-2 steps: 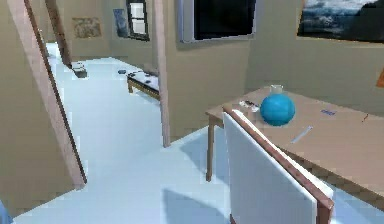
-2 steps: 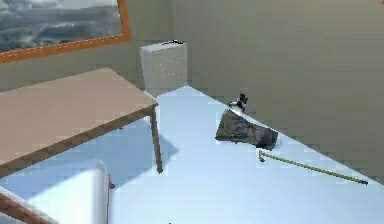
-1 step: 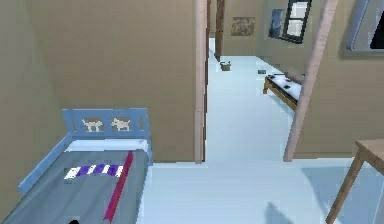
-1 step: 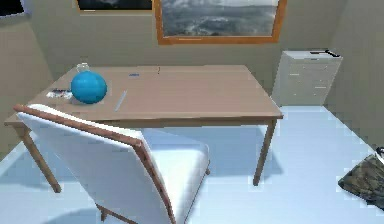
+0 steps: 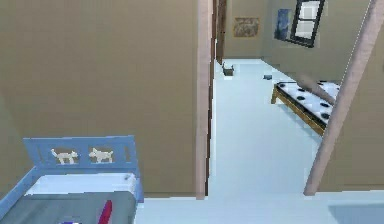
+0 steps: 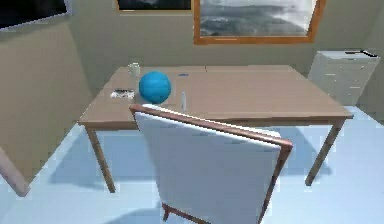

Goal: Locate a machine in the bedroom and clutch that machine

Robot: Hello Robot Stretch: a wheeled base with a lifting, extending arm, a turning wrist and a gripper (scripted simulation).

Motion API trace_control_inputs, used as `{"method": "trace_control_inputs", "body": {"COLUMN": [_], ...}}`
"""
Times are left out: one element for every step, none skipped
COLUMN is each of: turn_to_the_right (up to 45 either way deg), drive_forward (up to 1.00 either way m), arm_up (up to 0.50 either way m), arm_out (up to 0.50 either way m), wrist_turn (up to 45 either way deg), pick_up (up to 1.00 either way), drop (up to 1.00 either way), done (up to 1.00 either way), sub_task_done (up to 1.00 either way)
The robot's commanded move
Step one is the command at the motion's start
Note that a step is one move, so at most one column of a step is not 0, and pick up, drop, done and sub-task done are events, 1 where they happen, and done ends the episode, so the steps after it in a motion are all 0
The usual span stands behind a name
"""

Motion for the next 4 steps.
{"method": "trace_control_inputs", "body": {"turn_to_the_right": [24.0,0.0,12.0,0.0], "drive_forward": [0.0,1.0,0.0,0.2], "arm_up": [0.0,0.0,0.0,0.0], "arm_out": [0.0,0.0,0.0,0.0], "wrist_turn": [0.0,0.0,0.0,0.0], "pick_up": [0.0,0.0,0.0,0.0], "drop": [0.0,0.0,0.0,0.0], "done": [0.0,0.0,0.0,0.0], "sub_task_done": [0.0,0.0,0.0,0.0]}}
